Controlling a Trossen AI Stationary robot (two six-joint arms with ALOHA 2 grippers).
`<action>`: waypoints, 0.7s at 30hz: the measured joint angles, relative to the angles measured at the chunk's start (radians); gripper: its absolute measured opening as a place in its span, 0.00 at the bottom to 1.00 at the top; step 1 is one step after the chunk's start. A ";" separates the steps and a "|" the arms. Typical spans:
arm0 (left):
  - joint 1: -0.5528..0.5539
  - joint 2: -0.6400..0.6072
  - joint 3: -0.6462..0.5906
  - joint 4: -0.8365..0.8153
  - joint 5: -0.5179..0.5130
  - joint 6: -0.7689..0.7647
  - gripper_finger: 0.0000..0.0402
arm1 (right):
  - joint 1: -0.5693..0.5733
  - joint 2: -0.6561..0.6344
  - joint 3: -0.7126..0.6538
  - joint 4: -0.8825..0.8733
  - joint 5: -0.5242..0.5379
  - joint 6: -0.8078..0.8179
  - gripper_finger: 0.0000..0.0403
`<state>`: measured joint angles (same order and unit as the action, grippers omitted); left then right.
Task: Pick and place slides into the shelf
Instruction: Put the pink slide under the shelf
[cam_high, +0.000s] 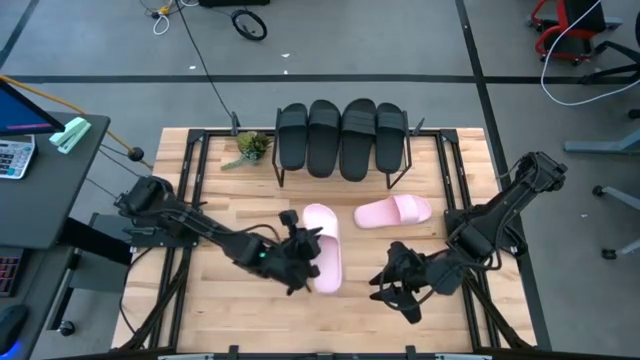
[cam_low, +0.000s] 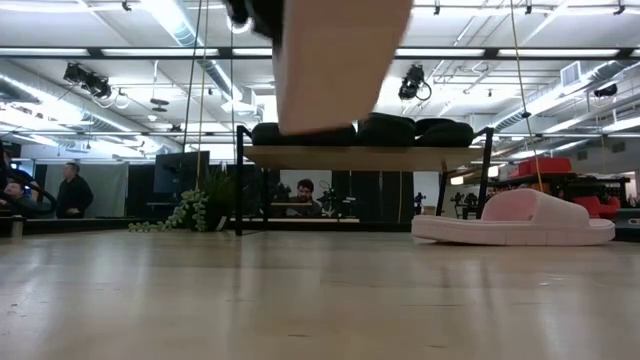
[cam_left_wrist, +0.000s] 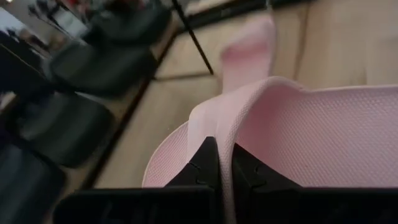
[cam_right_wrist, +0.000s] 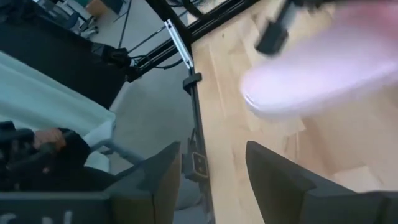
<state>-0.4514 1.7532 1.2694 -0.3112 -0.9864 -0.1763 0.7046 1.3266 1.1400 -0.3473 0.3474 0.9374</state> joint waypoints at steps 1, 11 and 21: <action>0.013 0.021 0.000 0.002 0.017 -0.014 0.03 | -0.004 0.000 0.000 0.000 0.003 -0.003 0.46; 0.179 0.203 0.000 0.050 0.151 0.031 0.03 | -0.010 0.000 0.000 -0.007 0.020 -0.007 0.46; 0.317 0.208 0.000 0.144 0.359 0.209 0.03 | -0.009 0.000 0.000 -0.023 0.019 -0.025 0.46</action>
<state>-0.1340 1.9614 1.2695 -0.1671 -0.6273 0.0327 0.6960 1.3266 1.1400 -0.3706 0.3668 0.9129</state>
